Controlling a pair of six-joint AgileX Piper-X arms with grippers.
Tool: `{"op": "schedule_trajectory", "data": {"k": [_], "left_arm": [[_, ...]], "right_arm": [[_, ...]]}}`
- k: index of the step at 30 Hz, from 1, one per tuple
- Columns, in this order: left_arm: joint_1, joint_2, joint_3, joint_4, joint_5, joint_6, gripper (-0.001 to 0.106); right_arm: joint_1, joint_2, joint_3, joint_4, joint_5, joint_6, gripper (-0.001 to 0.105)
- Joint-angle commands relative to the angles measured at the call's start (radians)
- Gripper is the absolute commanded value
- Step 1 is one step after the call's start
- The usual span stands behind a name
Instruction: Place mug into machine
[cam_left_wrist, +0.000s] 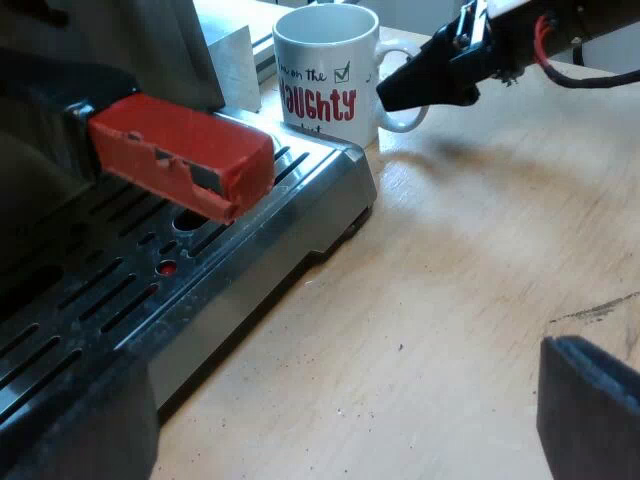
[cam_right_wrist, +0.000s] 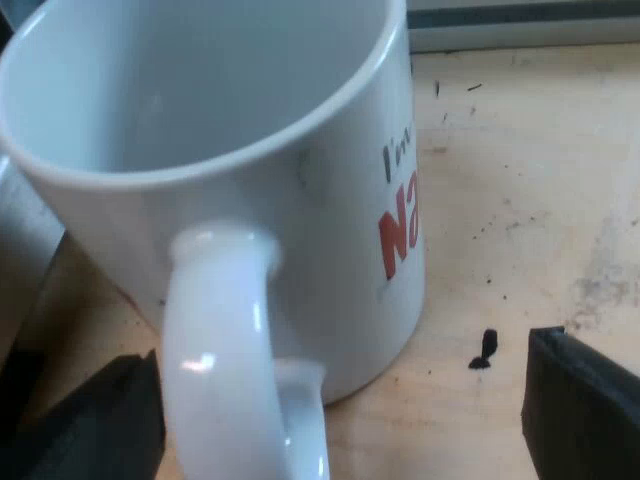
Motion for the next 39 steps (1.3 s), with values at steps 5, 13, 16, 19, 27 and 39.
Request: {"op": "schedule_trajectory", "data": {"k": [5,13,16,19,27,39], "left_arm": [[-0.005,0.003,-0.003,-0.017,0.005,0.0,0.078],[-0.005,0.003,-0.007,-0.017,0.005,0.0,0.078],[-0.005,0.003,-0.009,-0.017,-0.002,-0.002,0.078],[-0.005,0.003,-0.009,-0.017,-0.028,-0.004,0.078],[-0.005,0.003,-0.009,-0.005,-0.282,-0.028,0.078],[-0.005,0.003,0.005,0.022,-0.328,-0.028,0.078]], "right_arm": [[0.003,0.018,-0.031,-0.013,-0.01,0.001,0.053],[0.003,-0.035,-0.03,0.024,-0.018,0.05,0.0],[0.003,-0.119,-0.03,0.117,-0.018,0.028,0.0],[0.003,-0.229,-0.03,0.225,-0.018,0.008,0.0],[0.003,-0.559,-0.03,0.477,-0.017,-0.048,0.0],[0.003,-1.031,-0.058,0.991,-0.022,-0.113,0.0]]}}
